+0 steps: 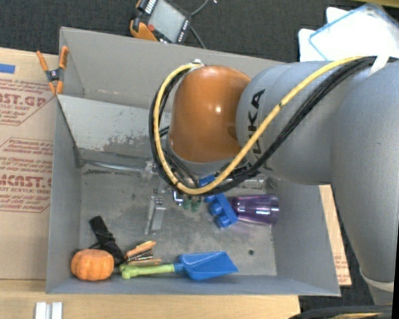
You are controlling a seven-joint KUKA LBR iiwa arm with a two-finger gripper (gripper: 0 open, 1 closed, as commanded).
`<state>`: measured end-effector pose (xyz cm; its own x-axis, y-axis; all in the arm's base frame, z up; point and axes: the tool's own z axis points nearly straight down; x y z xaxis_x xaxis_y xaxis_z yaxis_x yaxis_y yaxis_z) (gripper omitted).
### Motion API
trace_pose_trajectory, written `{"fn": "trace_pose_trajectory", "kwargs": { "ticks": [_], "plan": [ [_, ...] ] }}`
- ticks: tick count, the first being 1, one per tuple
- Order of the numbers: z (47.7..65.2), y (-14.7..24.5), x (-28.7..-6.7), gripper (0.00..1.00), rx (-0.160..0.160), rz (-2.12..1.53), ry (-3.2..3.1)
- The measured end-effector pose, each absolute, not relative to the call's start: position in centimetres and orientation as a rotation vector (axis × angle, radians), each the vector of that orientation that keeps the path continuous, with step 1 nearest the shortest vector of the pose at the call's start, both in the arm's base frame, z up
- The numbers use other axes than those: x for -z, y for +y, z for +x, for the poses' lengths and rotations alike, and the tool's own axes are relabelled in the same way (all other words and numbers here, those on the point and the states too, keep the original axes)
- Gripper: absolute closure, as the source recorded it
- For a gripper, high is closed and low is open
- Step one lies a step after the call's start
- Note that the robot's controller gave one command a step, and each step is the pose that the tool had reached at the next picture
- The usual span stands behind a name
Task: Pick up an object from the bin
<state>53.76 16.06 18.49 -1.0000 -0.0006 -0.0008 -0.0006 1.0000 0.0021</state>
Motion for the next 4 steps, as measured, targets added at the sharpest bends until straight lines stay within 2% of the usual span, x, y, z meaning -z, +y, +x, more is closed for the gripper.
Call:
{"fn": "trace_pose_trajectory", "kwargs": {
  "ticks": [1, 2, 3, 4],
  "plan": [
    [52.2, 17.3, -11.8, 0.0, -0.002, -0.034, 3.143],
    [52.2, 17.1, -10.8, 0.0, -0.009, 0.011, 3.131],
    [49.0, 15.0, -7.9, 0.0, -0.007, -0.05, 3.134],
    [50.6, 15.3, -7.1, 1.0, -0.015, 0.001, 3.122]
  ]
}}
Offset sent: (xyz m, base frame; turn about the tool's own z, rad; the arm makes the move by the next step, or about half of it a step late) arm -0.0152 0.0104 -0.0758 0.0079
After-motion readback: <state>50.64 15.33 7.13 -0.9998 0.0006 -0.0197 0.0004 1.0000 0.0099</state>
